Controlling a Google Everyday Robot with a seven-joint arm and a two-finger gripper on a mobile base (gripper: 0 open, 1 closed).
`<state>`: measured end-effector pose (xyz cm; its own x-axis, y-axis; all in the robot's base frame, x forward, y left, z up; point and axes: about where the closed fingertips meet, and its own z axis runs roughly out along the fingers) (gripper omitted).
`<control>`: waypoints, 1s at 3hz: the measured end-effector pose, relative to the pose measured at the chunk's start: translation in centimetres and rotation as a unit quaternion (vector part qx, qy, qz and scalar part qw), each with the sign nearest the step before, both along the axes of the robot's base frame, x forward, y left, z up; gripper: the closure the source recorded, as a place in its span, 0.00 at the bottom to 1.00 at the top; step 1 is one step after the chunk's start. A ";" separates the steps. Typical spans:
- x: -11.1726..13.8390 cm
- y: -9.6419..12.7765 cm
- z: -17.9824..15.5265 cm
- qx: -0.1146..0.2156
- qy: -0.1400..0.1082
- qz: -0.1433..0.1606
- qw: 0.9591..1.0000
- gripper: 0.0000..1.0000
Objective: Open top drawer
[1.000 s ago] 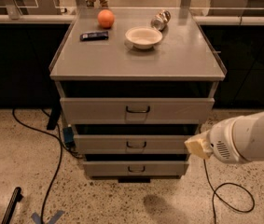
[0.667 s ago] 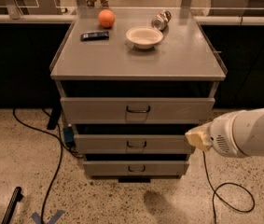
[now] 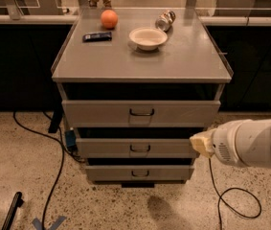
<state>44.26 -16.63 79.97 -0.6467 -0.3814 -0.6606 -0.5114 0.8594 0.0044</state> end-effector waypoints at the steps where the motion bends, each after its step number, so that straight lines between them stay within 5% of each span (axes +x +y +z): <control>1: 0.1 0.7 -2.9 0.003 -0.019 -0.049 0.999 1.00; 3: 3.8 -0.2 -4.0 -0.009 -0.105 -0.078 0.991 1.00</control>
Offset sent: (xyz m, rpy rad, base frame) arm 0.0608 0.0173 -0.0565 -0.0158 -0.2898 -0.2426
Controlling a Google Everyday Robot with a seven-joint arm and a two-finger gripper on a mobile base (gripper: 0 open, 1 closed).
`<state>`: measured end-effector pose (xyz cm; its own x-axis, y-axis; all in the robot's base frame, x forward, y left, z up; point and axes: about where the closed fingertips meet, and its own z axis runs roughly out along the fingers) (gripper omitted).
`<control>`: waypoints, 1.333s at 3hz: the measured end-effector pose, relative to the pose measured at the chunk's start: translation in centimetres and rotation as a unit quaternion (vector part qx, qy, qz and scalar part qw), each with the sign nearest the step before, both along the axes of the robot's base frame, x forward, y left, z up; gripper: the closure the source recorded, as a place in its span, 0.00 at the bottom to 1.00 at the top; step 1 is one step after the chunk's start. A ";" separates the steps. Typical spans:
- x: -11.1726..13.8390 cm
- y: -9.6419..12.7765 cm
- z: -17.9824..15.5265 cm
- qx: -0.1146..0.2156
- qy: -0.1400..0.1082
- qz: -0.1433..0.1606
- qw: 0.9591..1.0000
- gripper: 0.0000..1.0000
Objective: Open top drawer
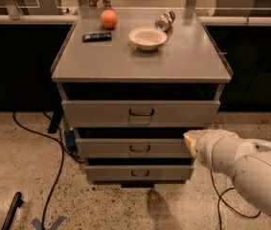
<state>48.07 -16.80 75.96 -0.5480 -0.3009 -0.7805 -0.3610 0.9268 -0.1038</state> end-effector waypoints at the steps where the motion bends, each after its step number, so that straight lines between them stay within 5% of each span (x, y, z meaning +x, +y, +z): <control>1: 3.2 -0.4 0.6 -0.014 -0.023 0.014 1.000 1.00; 2: 3.1 -0.6 0.5 -0.011 -0.022 0.009 1.000 1.00; 4: 5.3 -4.5 2.2 0.010 -0.091 -0.023 0.996 1.00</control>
Offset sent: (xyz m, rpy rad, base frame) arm 0.0245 -0.0034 0.0038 -0.0136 -0.0345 0.0162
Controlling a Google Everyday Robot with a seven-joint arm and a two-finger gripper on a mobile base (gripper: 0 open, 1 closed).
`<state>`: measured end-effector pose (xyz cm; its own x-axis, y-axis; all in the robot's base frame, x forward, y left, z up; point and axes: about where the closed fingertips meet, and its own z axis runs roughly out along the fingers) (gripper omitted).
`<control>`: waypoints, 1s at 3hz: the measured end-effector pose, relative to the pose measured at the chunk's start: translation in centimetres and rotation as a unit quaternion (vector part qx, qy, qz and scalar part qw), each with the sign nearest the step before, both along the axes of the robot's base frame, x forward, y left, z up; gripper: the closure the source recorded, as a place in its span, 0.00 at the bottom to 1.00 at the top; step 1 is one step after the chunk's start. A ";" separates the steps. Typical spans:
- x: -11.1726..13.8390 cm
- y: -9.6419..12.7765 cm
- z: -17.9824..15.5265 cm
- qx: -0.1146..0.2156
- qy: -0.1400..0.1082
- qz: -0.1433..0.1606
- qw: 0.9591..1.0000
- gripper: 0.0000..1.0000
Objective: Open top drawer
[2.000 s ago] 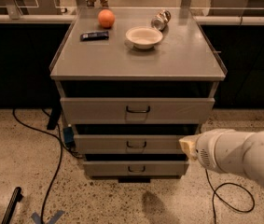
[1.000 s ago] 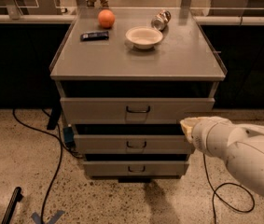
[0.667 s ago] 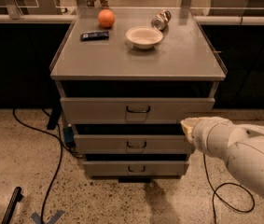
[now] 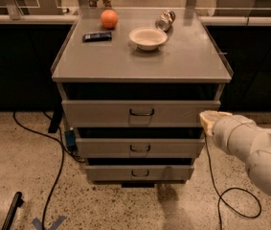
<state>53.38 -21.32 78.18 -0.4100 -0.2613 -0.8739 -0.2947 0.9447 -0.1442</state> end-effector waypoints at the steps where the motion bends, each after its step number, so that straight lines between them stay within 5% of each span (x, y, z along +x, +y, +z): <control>1: 2.1 1.0 -0.7 0.015 -0.025 0.005 1.000 1.00; 3: 2.6 0.1 -1.4 0.021 -0.027 -0.017 0.999 1.00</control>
Offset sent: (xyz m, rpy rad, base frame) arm 0.0174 0.0071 -0.0047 0.0256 -0.0436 0.0084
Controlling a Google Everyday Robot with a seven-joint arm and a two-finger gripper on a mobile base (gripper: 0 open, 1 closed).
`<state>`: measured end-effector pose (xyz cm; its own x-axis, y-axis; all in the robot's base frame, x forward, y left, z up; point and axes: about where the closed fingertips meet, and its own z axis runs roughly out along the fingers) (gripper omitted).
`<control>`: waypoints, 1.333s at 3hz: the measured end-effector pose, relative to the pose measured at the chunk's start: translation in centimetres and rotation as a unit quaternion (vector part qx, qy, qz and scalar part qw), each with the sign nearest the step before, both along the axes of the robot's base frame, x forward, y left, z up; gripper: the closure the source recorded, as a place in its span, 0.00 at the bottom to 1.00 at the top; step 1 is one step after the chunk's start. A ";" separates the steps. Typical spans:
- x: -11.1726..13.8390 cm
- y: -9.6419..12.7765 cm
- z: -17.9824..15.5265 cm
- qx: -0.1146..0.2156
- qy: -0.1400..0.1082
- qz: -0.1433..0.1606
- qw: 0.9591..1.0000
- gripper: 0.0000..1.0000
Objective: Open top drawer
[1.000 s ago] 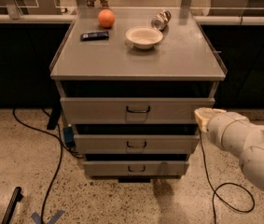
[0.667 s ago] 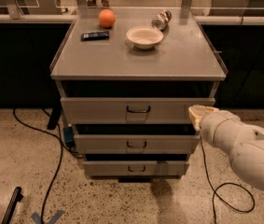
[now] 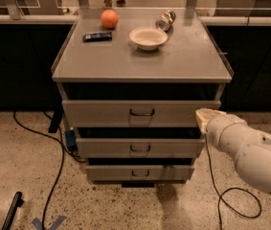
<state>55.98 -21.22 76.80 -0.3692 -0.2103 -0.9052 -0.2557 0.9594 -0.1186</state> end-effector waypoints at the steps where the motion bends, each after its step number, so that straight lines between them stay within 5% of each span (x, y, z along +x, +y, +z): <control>1: 1.9 1.3 -1.4 0.009 -0.001 0.004 1.000 1.00; 4: 9.6 6.0 -2.4 -0.006 -0.044 0.055 0.998 1.00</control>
Offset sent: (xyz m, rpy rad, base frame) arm 0.0720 0.0592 -0.0473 0.0424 -0.0194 0.0883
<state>65.56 -15.19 74.42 -0.2630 -0.2561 -0.9302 -0.3475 0.9246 -0.1563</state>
